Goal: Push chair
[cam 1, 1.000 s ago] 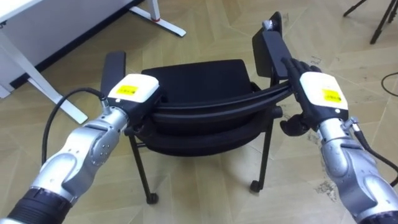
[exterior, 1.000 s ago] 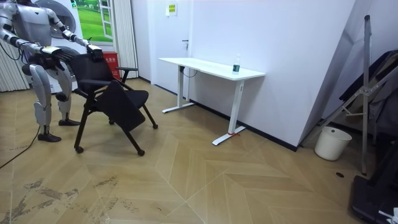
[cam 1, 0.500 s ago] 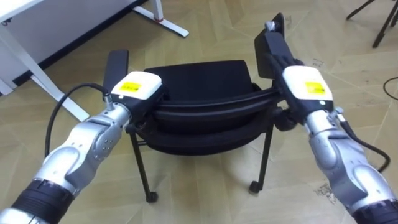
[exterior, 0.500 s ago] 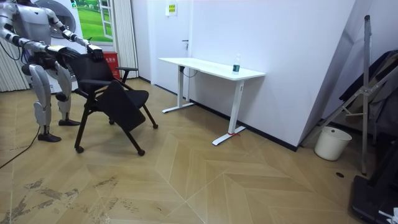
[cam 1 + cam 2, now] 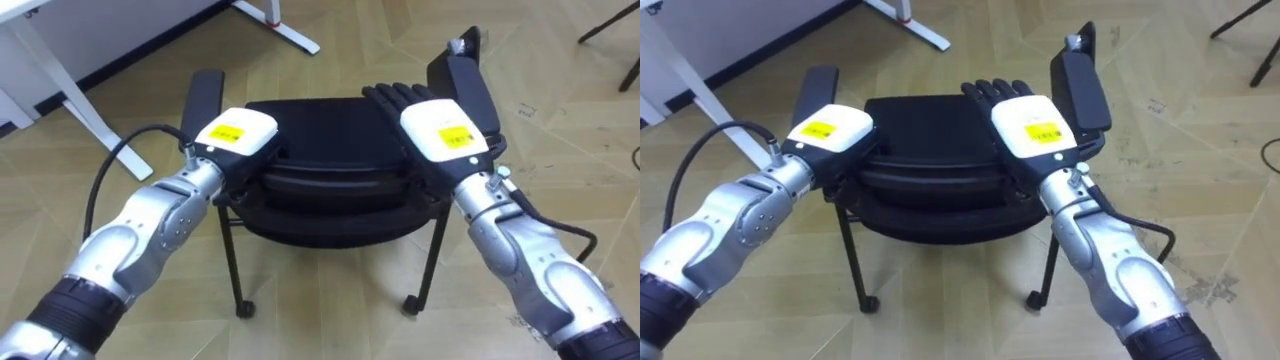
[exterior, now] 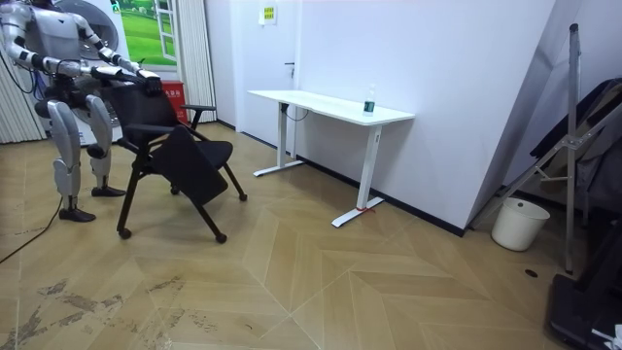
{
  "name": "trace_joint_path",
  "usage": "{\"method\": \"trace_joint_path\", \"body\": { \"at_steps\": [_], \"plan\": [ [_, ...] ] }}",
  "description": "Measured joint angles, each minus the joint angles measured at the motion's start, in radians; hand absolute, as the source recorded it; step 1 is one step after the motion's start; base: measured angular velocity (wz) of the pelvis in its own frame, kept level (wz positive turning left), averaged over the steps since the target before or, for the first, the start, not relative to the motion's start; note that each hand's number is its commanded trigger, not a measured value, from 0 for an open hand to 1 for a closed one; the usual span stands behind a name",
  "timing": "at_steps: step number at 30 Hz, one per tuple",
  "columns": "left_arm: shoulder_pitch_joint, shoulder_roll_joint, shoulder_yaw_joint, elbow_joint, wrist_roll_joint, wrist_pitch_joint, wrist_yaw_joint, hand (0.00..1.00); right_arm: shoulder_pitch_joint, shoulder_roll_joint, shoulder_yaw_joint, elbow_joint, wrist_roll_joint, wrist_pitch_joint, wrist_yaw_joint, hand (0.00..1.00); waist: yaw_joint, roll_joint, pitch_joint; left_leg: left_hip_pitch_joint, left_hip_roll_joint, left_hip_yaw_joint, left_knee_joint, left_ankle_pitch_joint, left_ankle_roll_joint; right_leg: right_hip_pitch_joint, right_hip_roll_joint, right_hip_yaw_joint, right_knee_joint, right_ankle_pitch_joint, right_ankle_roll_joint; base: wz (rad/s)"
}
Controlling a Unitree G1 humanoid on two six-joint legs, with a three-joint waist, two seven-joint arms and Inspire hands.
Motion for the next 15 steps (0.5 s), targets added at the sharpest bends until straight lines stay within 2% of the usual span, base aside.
{"method": "trace_joint_path", "body": {
  "at_steps": [7,15],
  "plan": [
    [-0.003,-0.002,0.0,0.003,0.002,-0.005,0.005,1.0,-0.064,-0.016,0.081,0.0,0.008,-0.015,0.059,0.0,0.006,-0.004,0.0043,0.001,0.0,0.001,-0.002,0.0,0.0,0.0,0.0,0.0,0.0,0.0,0.0,0.0],
    [-0.025,-0.012,-0.015,0.003,0.002,-0.017,0.005,1.0,-0.065,-0.03,0.081,0.07,0.022,-0.014,0.1,0.0,0.02,-0.003,0.0064,-0.007,0.0,-0.026,-0.005,0.0,0.0,0.005,-0.001,-0.026,-0.01,0.0,0.0,0.07]
  ]
}}
